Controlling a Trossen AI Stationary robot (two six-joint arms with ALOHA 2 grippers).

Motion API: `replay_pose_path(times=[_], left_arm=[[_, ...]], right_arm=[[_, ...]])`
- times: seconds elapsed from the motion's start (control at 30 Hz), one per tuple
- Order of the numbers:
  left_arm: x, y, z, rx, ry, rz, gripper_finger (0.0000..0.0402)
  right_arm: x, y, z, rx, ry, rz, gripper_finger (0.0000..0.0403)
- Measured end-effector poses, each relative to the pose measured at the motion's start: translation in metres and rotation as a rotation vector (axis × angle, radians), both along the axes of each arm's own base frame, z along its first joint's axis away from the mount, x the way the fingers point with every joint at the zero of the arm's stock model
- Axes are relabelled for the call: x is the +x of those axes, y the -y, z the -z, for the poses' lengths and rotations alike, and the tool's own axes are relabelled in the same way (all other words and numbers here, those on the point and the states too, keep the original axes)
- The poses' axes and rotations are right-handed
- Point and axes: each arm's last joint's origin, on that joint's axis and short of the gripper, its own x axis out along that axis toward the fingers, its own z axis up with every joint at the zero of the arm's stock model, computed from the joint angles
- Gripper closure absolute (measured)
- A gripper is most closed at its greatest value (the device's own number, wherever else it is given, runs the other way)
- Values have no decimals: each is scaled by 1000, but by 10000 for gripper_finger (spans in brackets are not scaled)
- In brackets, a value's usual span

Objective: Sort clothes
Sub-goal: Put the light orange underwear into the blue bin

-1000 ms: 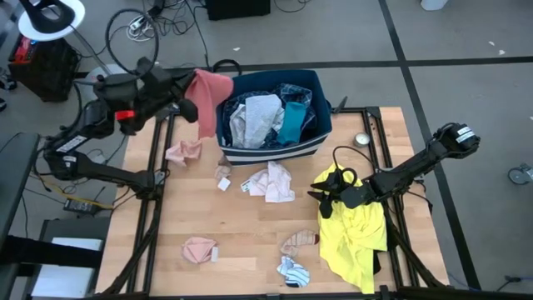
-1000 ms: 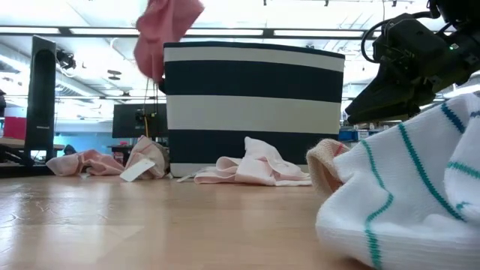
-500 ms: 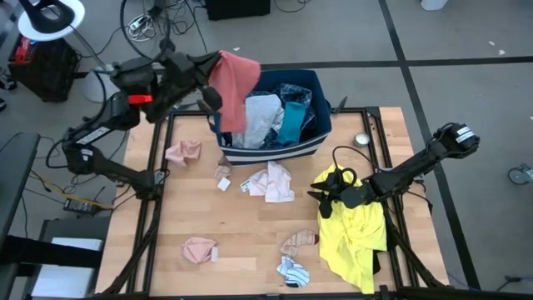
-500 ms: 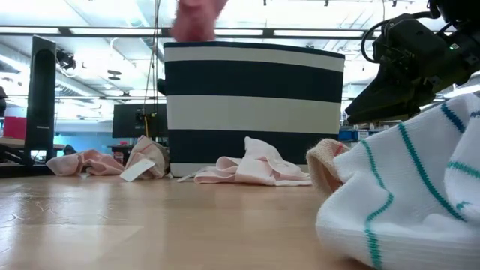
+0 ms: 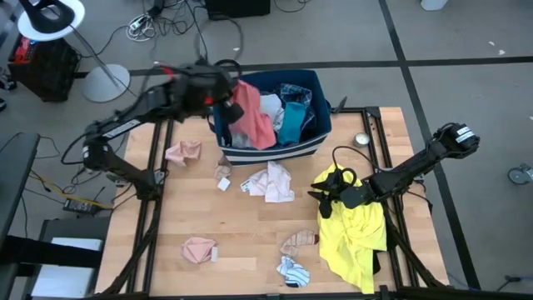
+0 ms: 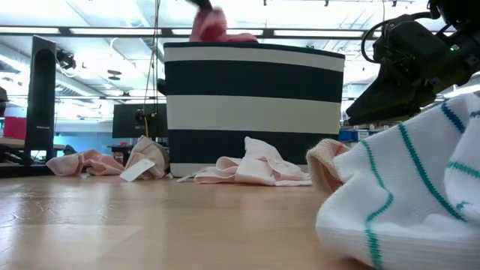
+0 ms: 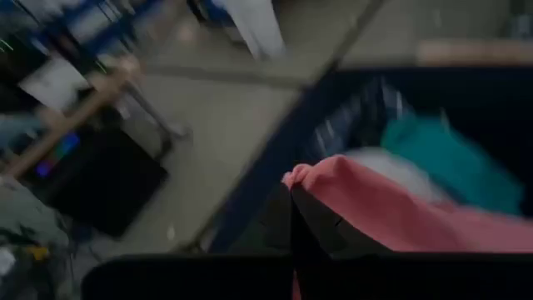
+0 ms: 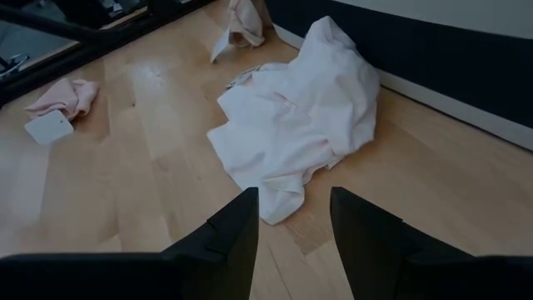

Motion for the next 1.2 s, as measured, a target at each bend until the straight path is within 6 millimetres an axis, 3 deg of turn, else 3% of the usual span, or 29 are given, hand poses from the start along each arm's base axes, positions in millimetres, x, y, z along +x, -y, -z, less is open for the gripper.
replay_pose_path(times=[0.33, 0.6, 0.7, 0.83, 0.93, 1.03, 1.2], left_arm=[[39, -39, 113, -262, -84, 27, 401], [47, -49, 212, -414, -83, 23, 394], [46, -48, 235, -457, -92, 1, 380], [46, -48, 240, -475, -100, -13, 350], [47, -48, 229, -462, -99, -3, 325], [49, -47, 209, -428, -113, 46, 310], [49, -39, 158, -336, -26, 131, 305]], right_arm=[[0, 0, 0, -1, -3, 0, 252], [0, 0, 0, -1, -4, 0, 252], [0, 0, 0, -1, -4, 0, 252], [0, 0, 0, -1, -4, 0, 252], [0, 0, 0, -1, -4, 0, 252], [0, 0, 0, -1, -4, 0, 252], [0, 0, 0, -1, -4, 0, 252]])
